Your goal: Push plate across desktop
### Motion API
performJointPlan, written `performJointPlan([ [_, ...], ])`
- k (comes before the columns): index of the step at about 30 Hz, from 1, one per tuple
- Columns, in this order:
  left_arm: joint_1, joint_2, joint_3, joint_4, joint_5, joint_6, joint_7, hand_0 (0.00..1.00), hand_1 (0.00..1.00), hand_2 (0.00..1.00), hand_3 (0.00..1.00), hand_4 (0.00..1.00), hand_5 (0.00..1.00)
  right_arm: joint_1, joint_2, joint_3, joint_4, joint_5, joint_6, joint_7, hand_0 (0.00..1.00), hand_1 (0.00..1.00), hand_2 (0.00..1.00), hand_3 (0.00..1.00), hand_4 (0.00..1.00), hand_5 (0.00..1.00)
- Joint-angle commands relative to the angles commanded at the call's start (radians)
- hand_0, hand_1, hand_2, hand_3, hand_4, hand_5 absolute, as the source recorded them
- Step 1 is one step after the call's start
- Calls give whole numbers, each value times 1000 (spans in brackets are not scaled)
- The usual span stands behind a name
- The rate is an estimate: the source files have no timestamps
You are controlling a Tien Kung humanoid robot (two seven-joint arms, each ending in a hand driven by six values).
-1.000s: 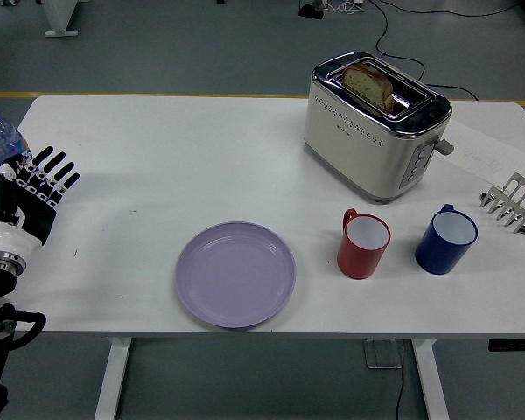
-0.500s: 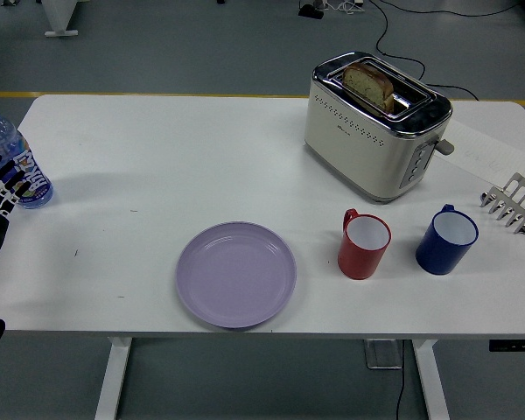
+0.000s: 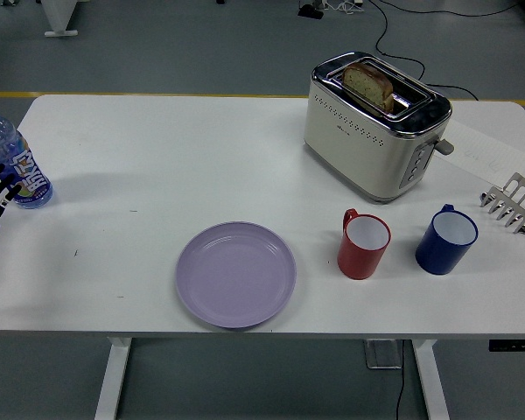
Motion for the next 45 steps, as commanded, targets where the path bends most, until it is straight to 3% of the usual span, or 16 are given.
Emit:
performJointPlan([
  [18, 10, 21, 23, -4, 79, -5, -20, 729, 738, 723, 706, 509, 998, -4, 4, 10, 0, -9, -4, -3, 606, 560, 684, 663, 401, 610],
  [28, 24, 32, 38, -19, 338, 42, -105, 735, 737, 723, 707, 510, 998, -8, 4, 15, -1, -16, -5, -4, 605, 561, 683, 662, 401, 612],
  [31, 30, 28, 58, -31, 441, 82, -159, 735, 737, 723, 707, 510, 998, -7, 4, 12, -1, -11, -4, -3, 605, 561, 683, 662, 401, 612],
  [37, 33, 19, 68, -36, 483, 119, -196, 737, 742, 727, 708, 510, 998, -3, 3, 5, -1, -1, -1, 0, 605, 560, 683, 661, 401, 613],
  [38, 33, 18, 70, -35, 489, 123, -198, 750, 781, 769, 725, 512, 998, -2, 3, 5, -1, -1, -1, 0, 605, 561, 683, 661, 402, 613],
  [43, 34, 11, 76, -27, 495, 131, -191, 750, 781, 769, 725, 512, 998, 0, 2, 5, -2, -2, 0, 0, 605, 561, 683, 661, 402, 613],
  [44, 35, 9, 76, -24, 491, 132, -189, 837, 871, 875, 784, 521, 998, 1, 1, 4, -2, -2, 0, 0, 605, 560, 683, 661, 401, 615],
  [45, 35, 8, 76, -23, 490, 133, -188, 837, 871, 875, 784, 521, 998, 1, 1, 4, -2, -2, 0, 0, 605, 560, 683, 661, 401, 615],
])
